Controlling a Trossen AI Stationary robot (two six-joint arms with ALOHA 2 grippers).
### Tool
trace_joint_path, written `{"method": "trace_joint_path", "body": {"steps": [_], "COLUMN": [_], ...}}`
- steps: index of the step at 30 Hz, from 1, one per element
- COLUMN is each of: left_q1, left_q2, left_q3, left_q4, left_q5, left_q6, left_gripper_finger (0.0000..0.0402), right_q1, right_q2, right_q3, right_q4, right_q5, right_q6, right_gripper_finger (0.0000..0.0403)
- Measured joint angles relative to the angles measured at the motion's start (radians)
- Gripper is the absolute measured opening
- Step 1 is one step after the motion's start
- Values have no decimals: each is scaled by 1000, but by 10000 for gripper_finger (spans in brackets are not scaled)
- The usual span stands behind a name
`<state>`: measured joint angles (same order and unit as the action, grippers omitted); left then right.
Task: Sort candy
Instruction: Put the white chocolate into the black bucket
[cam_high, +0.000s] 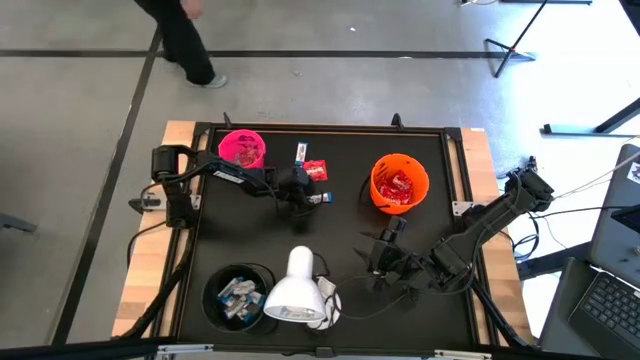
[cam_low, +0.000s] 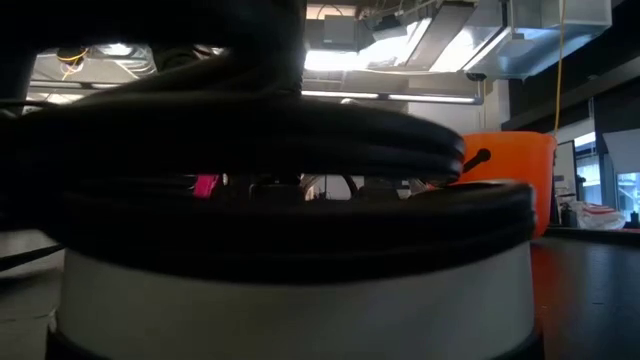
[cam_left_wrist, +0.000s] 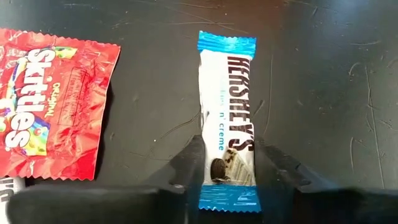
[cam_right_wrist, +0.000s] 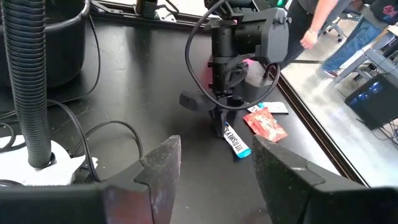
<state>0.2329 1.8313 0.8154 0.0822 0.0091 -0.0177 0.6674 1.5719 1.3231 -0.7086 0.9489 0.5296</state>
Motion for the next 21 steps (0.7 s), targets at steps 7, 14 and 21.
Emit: {"method": "trace_joint_path", "body": {"steps": [7,14,21], "left_q1": [-2,-13,-63], "left_q2": [-40,-176,-374], "left_q3": [-6,-8,-6], "left_q4": [-17,-59,-156], "left_q5": [2,1,-71], "left_q6": [-14,-12,-6], "left_gripper_finger": [74,70,70], "right_q1": [0,0,1], "right_q2": [0,0,0], "right_q3": [0,0,0], "right_q4": [-1,-5,-4], "right_q5": [0,-18,-25], "right_q6": [16,16,16], "right_gripper_finger": [193,193,193]}}
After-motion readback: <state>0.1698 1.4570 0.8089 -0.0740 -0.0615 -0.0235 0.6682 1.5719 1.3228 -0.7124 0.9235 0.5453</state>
